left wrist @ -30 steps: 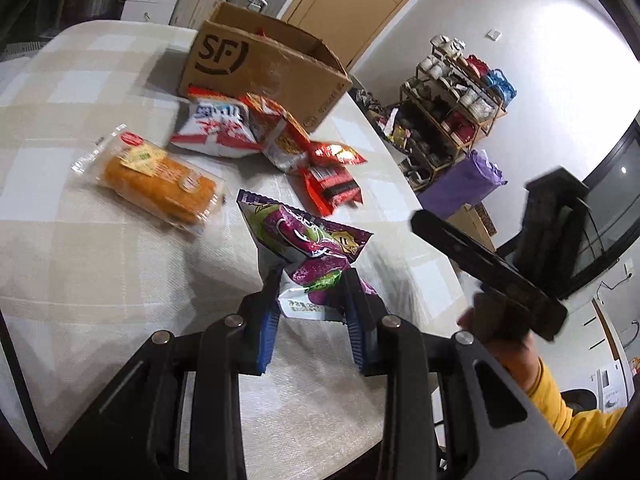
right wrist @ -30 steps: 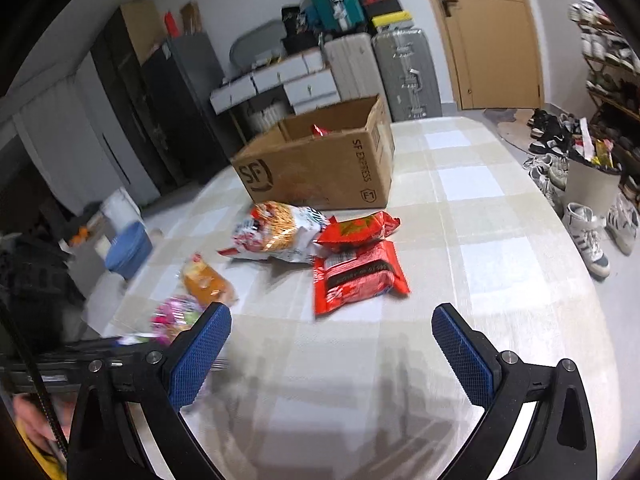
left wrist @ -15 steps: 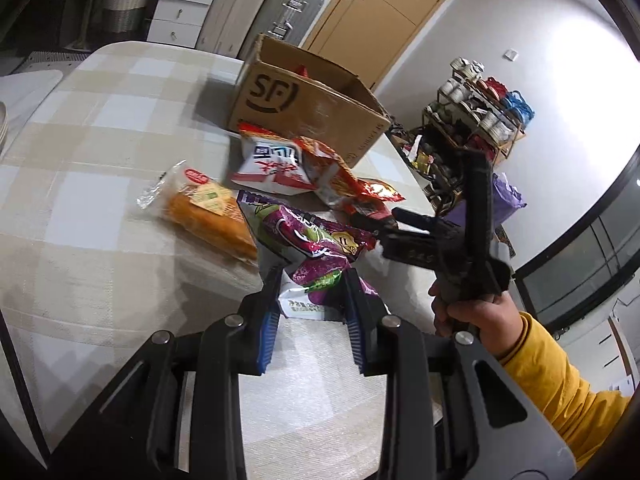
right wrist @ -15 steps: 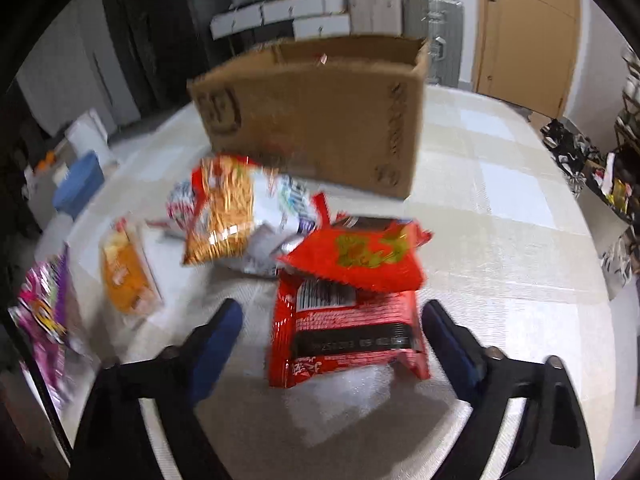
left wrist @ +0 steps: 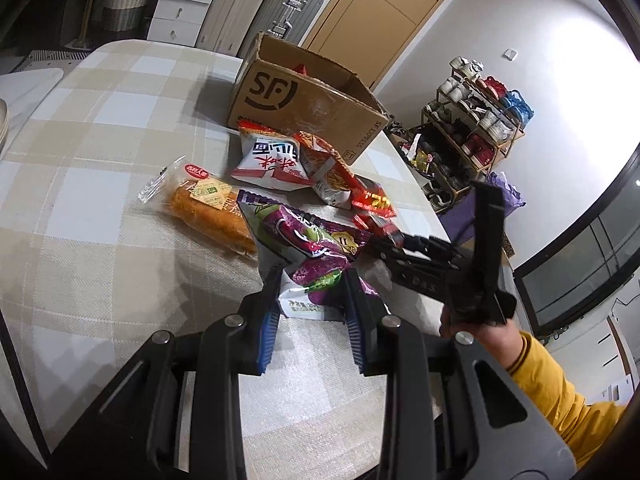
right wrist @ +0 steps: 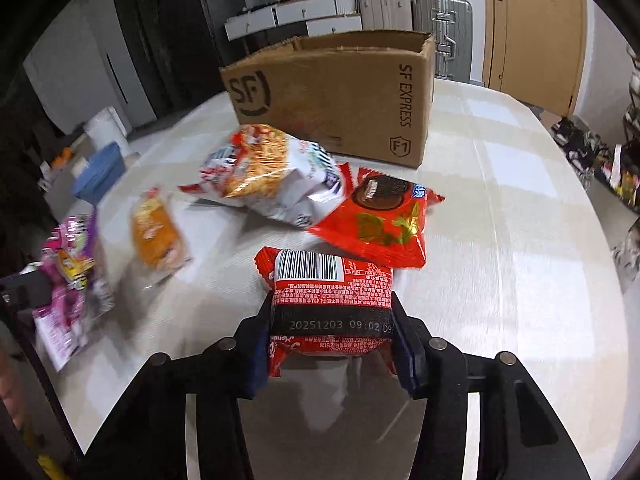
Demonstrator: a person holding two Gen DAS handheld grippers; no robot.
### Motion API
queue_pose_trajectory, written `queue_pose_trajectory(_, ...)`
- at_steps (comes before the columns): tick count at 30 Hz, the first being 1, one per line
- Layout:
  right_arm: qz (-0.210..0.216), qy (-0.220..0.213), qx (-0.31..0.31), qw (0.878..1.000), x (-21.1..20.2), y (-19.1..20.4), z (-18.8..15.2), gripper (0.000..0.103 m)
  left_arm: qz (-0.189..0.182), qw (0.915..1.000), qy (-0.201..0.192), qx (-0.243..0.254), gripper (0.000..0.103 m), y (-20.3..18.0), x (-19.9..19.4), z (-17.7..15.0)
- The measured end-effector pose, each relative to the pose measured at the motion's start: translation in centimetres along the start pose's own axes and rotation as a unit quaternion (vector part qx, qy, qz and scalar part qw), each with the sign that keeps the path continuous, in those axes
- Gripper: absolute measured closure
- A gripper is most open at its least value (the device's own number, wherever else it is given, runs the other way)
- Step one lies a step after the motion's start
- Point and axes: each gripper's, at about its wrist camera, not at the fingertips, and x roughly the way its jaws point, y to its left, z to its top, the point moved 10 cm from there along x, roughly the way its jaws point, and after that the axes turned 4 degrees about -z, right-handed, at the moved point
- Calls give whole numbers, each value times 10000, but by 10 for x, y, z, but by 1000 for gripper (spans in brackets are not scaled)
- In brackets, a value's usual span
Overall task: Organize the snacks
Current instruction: 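Carry the purple candy bag and red snack pack with both tools over the box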
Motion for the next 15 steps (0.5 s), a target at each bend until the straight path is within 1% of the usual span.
queue_pose_trajectory(3, 266, -166, 198, 9993, -20, 10, -7, 53, 23, 10000, -24, 48, 77, -5, -5, -2)
queue_pose_trajectory(8, 641, -507, 380, 9959, -61, 28, -9, 53, 17, 9999, -77, 120, 77, -12, -12, -4)
queue_pose_trajectory(11, 841, -728, 428, 9929, -84, 39, -6, 53, 10, 9998, -112, 166, 77, -17, -18, -6)
queue_pose_trajectory(15, 1022, -916, 443, 9896, -104, 50, -5, 53, 5, 9997, -172, 195, 77, -21, -27, -7)
